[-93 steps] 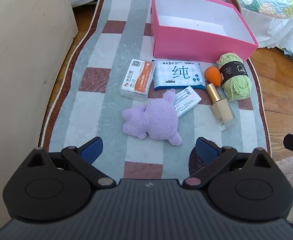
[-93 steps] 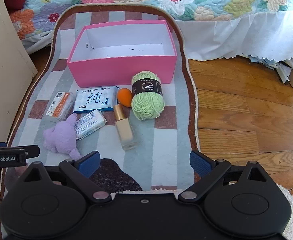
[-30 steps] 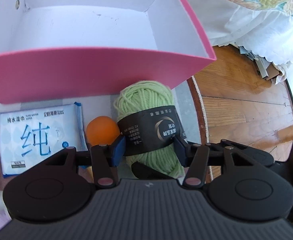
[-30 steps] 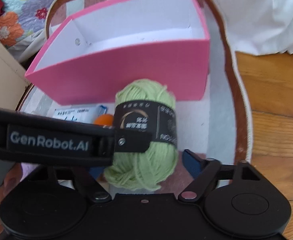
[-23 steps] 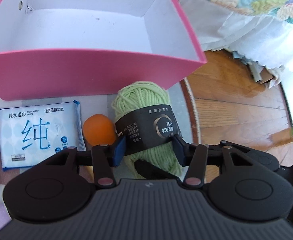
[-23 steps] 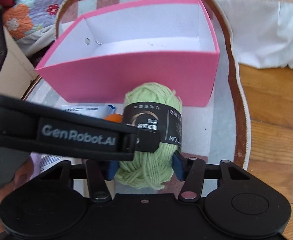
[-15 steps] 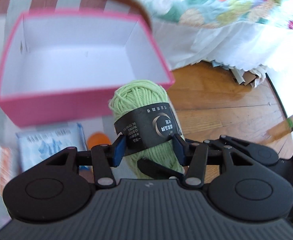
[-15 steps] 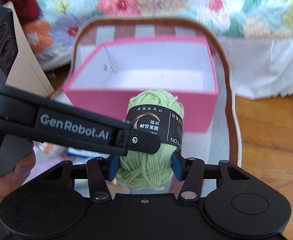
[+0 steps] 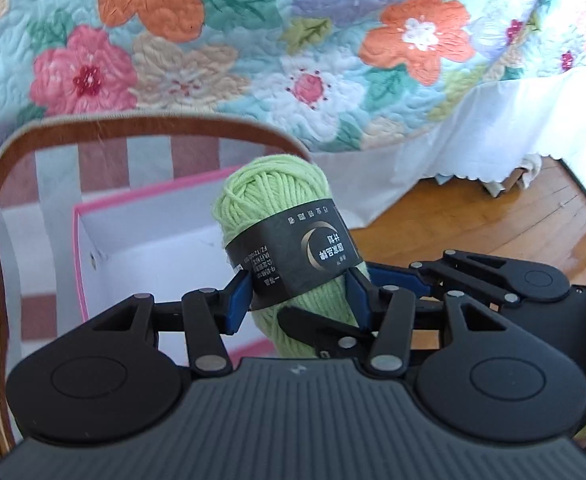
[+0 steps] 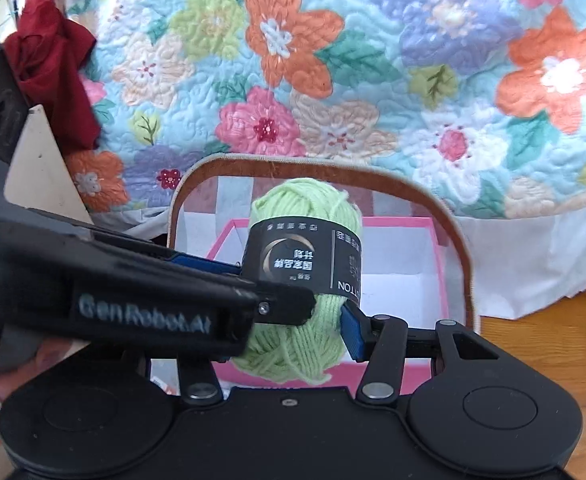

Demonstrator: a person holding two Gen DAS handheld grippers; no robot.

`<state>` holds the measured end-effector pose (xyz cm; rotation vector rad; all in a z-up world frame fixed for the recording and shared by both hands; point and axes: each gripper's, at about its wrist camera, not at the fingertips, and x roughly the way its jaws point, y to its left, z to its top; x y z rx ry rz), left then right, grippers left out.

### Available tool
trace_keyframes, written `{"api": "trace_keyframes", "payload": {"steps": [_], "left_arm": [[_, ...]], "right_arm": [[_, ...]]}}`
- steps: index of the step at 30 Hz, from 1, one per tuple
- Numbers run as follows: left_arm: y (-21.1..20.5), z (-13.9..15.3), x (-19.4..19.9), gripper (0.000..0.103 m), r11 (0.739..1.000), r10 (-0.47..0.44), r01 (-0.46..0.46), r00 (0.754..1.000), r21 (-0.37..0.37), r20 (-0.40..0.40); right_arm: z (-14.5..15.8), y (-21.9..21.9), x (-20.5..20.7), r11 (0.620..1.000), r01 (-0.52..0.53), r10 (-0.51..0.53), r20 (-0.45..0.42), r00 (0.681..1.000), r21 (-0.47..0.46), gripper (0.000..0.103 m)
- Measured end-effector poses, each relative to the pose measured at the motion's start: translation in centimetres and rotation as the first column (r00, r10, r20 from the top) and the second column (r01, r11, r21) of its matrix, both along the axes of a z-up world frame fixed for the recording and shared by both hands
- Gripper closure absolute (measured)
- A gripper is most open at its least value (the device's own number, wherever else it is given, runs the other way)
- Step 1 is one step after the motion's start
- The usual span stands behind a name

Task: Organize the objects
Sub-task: 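Carry the yarn ball into the pink box and open the grippers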

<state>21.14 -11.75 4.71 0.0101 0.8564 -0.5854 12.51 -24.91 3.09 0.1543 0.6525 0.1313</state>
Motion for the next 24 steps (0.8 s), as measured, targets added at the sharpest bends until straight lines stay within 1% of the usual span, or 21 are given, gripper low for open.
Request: {"api": "trace_keyframes", "payload": {"steps": [3,6,8,10,11,12,14,17,19,21,23,24], "left_arm": [[-0.2,-1.4,3.2,0.054,1.000,0.013,-0.013,0.999,-0.011,-0.042],[-0.8,-3.7,6.6,0.054,0.998,0.035,-0.039,0.995,-0.045,-0.090],[-1.6,-5.6,8.8,0.054,0.998,0.034,-0.041,0.991,-0.057,-0.130],[-2.1,-7.4,10.7,0.054,0.996,0.039,-0.053,0.984,-0.076,-0.176],[-2.3,-8.2,11.4,0.054,0.994,0.057,-0.074,0.978,-0.078,-0.202],[-2.5,-9.0,12.0,0.054,0.993,0.068,-0.087,0.971,-0.077,-0.228],[-2.5,-10.4,12.9,0.054,0.992,0.068,-0.094,0.961,-0.087,-0.268],[-2.8,-12.2,13.7,0.054,0.991,0.059,-0.095,0.945,-0.098,-0.321],[-3.1,-13.2,13.9,0.054,0.989,0.060,-0.100,0.942,-0.108,-0.329],[-3.5,-14.4,14.1,0.055,0.989,0.061,-0.103,0.937,-0.105,-0.345],[-3.8,-15.4,14.1,0.055,0.990,0.070,-0.108,0.932,-0.088,-0.357],[-3.9,-15.7,14.1,0.054,0.990,0.074,-0.112,0.933,-0.087,-0.353]], "right_arm": [[-0.5,0.4,2.3,0.999,0.014,-0.013,0.014,1.000,-0.035,0.047],[-1.8,-0.8,5.4,0.999,0.040,-0.039,-0.032,0.999,0.006,0.047],[-2.9,-1.7,7.2,0.997,0.074,-0.073,-0.060,0.996,0.025,0.047],[-4.2,-2.5,8.8,0.993,0.112,-0.108,-0.096,0.989,0.033,0.047],[-4.8,-2.8,9.4,0.991,0.127,-0.124,-0.109,0.986,0.027,0.048],[-5.3,-3.0,9.8,0.991,0.134,-0.131,-0.110,0.985,0.024,0.048],[-6.0,-3.2,10.2,0.994,0.109,-0.107,-0.106,0.989,0.007,0.048],[-7.2,-3.6,10.6,0.995,0.099,-0.099,-0.134,0.986,-0.002,0.051],[-8.1,-3.5,10.9,0.994,0.108,-0.111,-0.148,0.983,-0.032,0.054],[-9.0,-3.0,11.2,0.988,0.108,-0.124,-0.153,0.980,-0.110,0.057],[-9.9,-3.0,11.3,0.985,0.109,-0.131,-0.169,0.977,-0.132,0.059],[-10.3,-3.2,11.4,0.985,0.110,-0.133,-0.180,0.975,-0.133,0.061]]}}
